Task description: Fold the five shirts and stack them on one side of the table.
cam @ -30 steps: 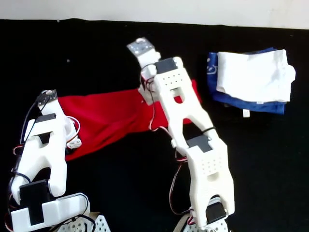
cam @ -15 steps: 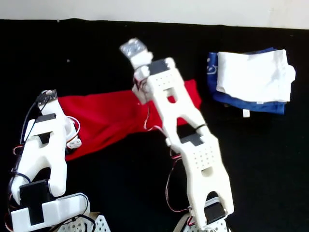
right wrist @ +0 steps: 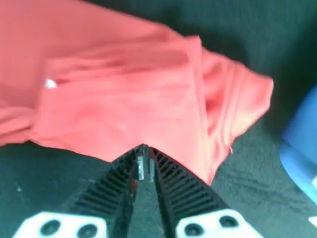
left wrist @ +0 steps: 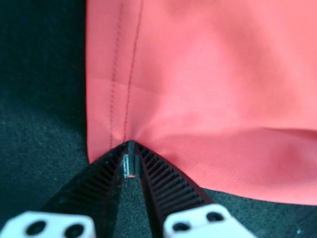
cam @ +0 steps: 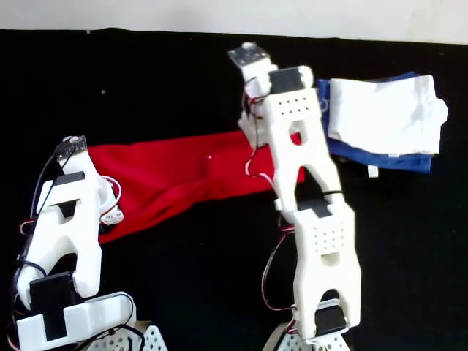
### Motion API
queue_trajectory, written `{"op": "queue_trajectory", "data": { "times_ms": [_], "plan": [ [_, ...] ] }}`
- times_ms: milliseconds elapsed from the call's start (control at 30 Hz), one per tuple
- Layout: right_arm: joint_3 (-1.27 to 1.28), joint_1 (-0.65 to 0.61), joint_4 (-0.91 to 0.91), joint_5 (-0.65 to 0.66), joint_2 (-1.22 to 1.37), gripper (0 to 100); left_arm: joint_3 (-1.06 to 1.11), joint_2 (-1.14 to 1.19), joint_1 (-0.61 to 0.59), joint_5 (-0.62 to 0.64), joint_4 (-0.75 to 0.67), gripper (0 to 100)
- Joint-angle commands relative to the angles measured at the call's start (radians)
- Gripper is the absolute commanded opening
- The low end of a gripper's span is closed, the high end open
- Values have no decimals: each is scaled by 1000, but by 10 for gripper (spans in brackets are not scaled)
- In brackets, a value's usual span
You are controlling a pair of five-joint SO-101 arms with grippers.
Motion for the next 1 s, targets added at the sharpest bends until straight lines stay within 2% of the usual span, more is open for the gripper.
{"op": "queue_trajectory", "data": {
  "times_ms": [0,367,600,800,967],
  "plan": [
    [76,47,7,3,-7,6,12,-1,7,2,-6,10],
    [473,170,-208,94,-18,6,12,-1,7,2,-6,10],
    [479,170,-125,95,-62,6,12,-1,7,2,-6,10],
    [481,168,-114,89,-297,6,-21,-21,7,6,8,10],
    [484,168,-64,87,-463,6,-168,-137,5,55,186,14]
  ]
}}
